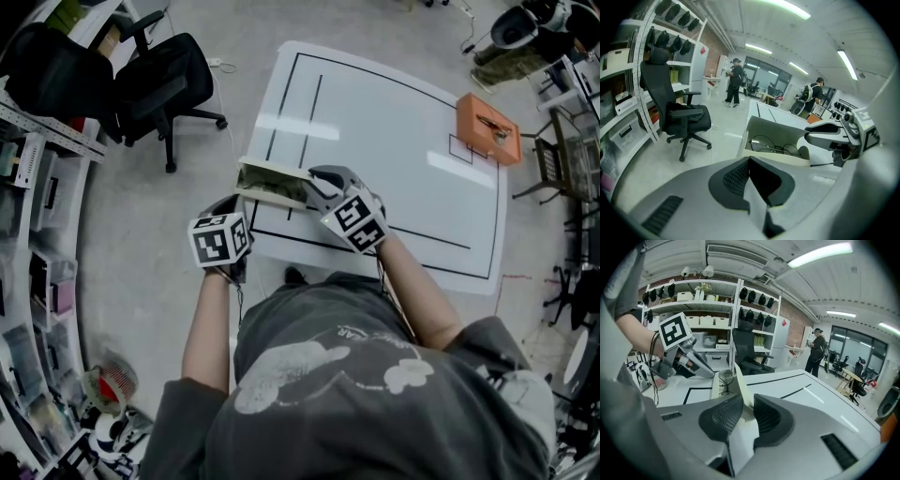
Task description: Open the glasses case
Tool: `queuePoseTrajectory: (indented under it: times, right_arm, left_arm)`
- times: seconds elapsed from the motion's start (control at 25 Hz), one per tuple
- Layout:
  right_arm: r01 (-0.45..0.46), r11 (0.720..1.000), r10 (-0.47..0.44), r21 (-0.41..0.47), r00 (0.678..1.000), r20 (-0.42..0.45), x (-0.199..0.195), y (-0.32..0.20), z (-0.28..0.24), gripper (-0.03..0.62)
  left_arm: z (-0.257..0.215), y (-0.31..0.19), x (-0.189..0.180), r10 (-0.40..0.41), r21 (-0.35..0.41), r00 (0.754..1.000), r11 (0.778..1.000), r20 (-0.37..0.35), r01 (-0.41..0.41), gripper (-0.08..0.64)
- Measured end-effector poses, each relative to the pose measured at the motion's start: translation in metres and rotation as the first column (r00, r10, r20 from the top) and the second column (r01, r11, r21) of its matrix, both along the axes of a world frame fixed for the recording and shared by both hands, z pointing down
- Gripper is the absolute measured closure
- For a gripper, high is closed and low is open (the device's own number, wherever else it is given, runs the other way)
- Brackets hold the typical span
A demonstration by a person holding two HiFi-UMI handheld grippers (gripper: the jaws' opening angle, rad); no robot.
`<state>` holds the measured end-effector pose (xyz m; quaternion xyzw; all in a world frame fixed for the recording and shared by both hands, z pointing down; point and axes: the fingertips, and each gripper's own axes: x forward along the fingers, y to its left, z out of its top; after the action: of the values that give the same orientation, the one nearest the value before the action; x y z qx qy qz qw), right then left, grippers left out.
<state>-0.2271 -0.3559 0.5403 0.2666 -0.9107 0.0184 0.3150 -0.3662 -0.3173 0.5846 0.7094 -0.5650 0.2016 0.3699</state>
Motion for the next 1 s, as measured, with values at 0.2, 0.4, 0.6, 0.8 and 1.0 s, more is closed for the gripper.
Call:
queuePoseTrajectory:
  times: [0.2,0.4,0.6,0.8,1.0]
  right_arm:
    - [-0.065,0.998,0.065,-0.020,0.998,-0.021,0.010,-0.013,0.008,0.539]
    - [-0.097,0.994,0.096,-0.051,0.995,-0.015,0.016,-0.018,0.011,0.535]
    - [-0.105,0.993,0.105,-0.063,0.994,0.003,0.019,-0.015,0.007,0.506]
    - [-0.064,0.997,0.066,-0.053,0.997,0.028,0.023,-0.001,-0.006,0.503]
    - [-0.026,1.000,0.027,-0.011,0.997,0.066,0.033,0.014,-0.029,0.541]
  left_arm:
    - [0.001,0.001,0.001,-0.005,-0.001,1.000,1.000,0.001,0.005,0.557]
    - [0.001,0.000,0.000,-0.002,0.005,1.000,1.000,0.009,0.002,0.557]
    - [0.000,0.001,-0.002,-0.033,0.007,0.999,0.999,0.018,0.033,0.557]
    - [-0.016,0.012,-0.002,-0.075,0.033,0.997,0.997,0.025,0.075,0.557]
    - [-0.048,0.034,0.007,-0.119,0.102,0.992,0.988,0.041,0.114,0.557]
